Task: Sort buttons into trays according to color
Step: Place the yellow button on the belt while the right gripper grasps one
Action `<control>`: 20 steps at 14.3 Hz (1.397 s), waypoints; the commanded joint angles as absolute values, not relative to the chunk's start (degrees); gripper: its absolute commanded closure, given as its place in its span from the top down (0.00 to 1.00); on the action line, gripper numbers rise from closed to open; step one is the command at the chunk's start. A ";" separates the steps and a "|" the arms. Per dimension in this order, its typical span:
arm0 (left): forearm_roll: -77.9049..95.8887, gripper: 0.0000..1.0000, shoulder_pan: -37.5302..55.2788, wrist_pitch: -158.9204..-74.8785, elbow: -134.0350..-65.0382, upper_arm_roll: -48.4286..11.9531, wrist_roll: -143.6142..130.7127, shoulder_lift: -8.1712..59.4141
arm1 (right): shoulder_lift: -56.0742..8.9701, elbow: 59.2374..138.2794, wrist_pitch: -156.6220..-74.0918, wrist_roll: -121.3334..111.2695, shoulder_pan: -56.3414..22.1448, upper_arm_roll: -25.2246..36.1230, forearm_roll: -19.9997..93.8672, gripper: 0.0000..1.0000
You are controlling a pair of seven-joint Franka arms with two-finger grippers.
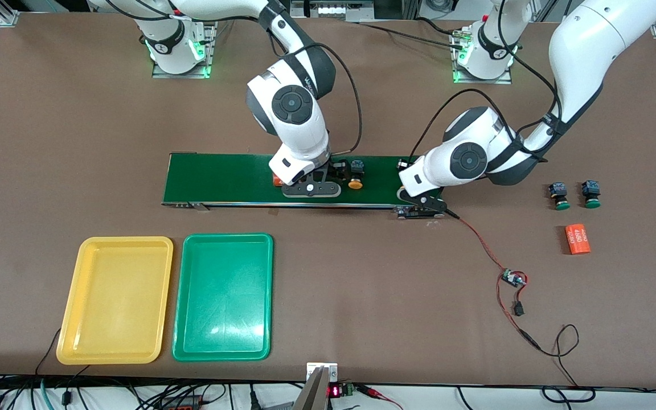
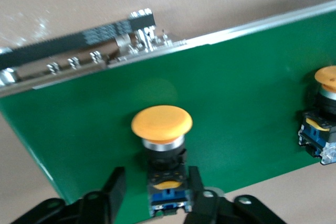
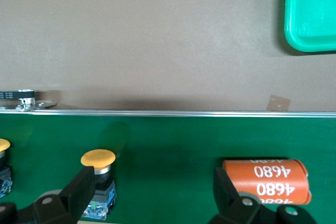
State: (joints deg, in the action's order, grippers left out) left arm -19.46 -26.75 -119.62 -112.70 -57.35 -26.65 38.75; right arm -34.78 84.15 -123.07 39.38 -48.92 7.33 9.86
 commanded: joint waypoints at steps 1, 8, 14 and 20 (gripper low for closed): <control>-19.86 1.00 -28.90 -116.04 -110.93 -57.65 -26.81 34.99 | -34.80 83.58 -121.47 40.08 -48.52 7.12 9.40 1.00; -20.04 1.00 -31.28 -89.92 -91.50 -57.05 -26.28 35.07 | -34.80 83.76 -119.09 41.04 -49.04 7.38 9.40 1.00; -23.71 1.00 -38.94 -89.21 -91.49 -49.15 -24.01 35.42 | -35.95 85.52 -119.62 44.91 -53.00 7.47 9.32 1.00; -37.26 1.00 -44.36 -100.16 -92.55 -45.44 -3.55 39.36 | -39.64 85.25 -122.34 44.91 -53.09 7.47 9.05 1.00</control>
